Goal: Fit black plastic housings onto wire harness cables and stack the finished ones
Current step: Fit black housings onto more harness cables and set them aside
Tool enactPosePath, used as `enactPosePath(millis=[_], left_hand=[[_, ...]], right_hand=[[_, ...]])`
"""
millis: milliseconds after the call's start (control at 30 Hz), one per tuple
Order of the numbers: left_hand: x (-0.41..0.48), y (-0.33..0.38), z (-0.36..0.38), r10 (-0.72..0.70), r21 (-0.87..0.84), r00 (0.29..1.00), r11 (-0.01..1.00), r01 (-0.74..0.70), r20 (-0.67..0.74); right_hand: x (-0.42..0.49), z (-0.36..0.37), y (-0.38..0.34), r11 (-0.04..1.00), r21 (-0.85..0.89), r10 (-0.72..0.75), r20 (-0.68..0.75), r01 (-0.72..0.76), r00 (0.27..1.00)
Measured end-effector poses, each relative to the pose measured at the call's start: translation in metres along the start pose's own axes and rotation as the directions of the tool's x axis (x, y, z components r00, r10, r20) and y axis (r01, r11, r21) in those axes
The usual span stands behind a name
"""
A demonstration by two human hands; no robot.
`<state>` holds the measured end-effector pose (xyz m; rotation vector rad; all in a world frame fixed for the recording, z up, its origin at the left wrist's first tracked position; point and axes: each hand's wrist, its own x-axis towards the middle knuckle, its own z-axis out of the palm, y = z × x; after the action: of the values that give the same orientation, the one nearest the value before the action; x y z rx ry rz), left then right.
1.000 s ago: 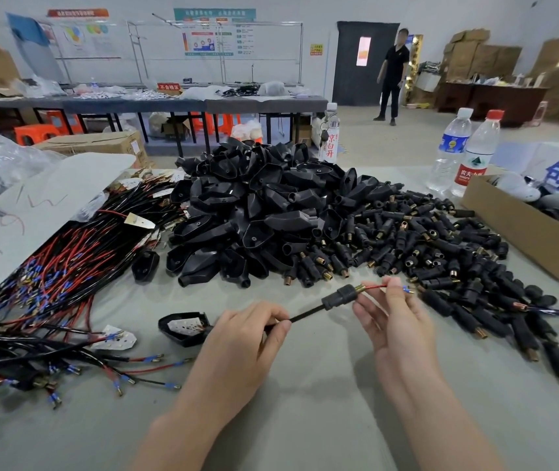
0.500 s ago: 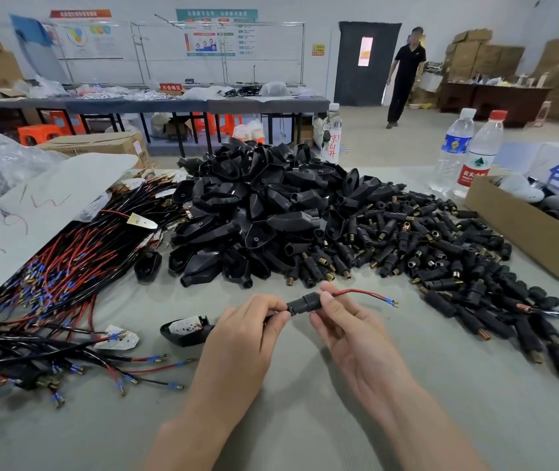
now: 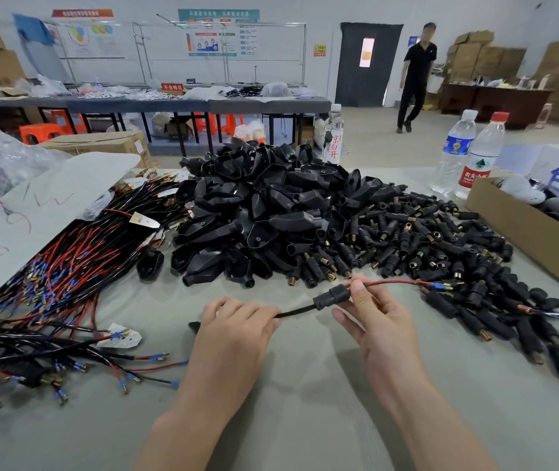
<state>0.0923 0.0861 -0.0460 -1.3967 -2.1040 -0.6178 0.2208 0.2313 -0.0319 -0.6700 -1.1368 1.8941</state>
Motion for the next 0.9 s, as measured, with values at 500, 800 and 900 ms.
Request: enactPosePath(millis=[500,800,900], left_hand=[[0.0,0.011,0.001,0.025,-0.091,1.0,0.996,-0.023,0.015],[0.004,0.009,-0.008,-0.02,-0.107,0.997,0.994,0.028,0.076],[0.004,0.01,-0.011,-0.067,-0.145,0.993,0.986,0.081,0.099]], right_hand=[[-0.011,0.012,0.01,0.99,-0.143,0.024,0.16,-0.001,0.987],[-0.006,0.007,0.005,0.991,-0.125,-0.037,0.07,0.046,0.997],[-0.002,0.0,-0.002,0.995,-0.079,-0.056,0.0,0.056,0.998]])
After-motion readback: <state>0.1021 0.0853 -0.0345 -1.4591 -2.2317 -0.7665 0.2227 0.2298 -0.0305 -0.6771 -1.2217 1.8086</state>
